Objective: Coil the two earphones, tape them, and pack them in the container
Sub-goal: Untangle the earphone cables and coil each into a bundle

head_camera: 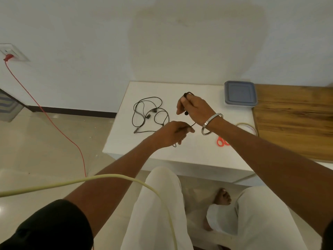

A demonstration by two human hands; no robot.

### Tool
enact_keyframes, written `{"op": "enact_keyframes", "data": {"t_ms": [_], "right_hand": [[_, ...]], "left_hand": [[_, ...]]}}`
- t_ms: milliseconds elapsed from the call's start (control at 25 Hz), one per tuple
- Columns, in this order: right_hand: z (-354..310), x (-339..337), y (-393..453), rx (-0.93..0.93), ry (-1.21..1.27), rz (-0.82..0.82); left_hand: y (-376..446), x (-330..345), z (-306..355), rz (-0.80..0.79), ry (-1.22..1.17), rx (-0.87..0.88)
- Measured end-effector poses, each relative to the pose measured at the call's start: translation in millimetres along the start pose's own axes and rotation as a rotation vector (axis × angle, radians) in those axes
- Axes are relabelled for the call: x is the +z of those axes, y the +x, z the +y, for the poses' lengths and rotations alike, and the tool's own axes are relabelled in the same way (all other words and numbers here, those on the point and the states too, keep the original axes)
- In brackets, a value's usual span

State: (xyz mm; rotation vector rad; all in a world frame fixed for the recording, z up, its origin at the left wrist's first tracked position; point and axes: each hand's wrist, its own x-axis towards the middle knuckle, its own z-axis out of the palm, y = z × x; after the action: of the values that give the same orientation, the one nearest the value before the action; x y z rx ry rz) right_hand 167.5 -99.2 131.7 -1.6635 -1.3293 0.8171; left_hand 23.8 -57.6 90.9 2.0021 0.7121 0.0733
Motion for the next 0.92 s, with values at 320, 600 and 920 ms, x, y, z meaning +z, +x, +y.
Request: {"op": "enact_keyframes", "data": {"t_ms": [320,600,920], "right_hand": [[34.5,-16.7,-8.2,-0.041,-0.697,-0.235],[41.8,-21.3,-14.1,-0.069,-0.759,-0.344],[15.2,-8.0,-20.2,0.200,0.089,-0.458]], "left_hand": [[-3.4,-31.1,-1.2,0.123,0.077,0.007],[3.8,-51.3,4.9,0.219,0.157,0.025],[6.9,-54.0,-4.9,0.372,0.123,0.161]]}}
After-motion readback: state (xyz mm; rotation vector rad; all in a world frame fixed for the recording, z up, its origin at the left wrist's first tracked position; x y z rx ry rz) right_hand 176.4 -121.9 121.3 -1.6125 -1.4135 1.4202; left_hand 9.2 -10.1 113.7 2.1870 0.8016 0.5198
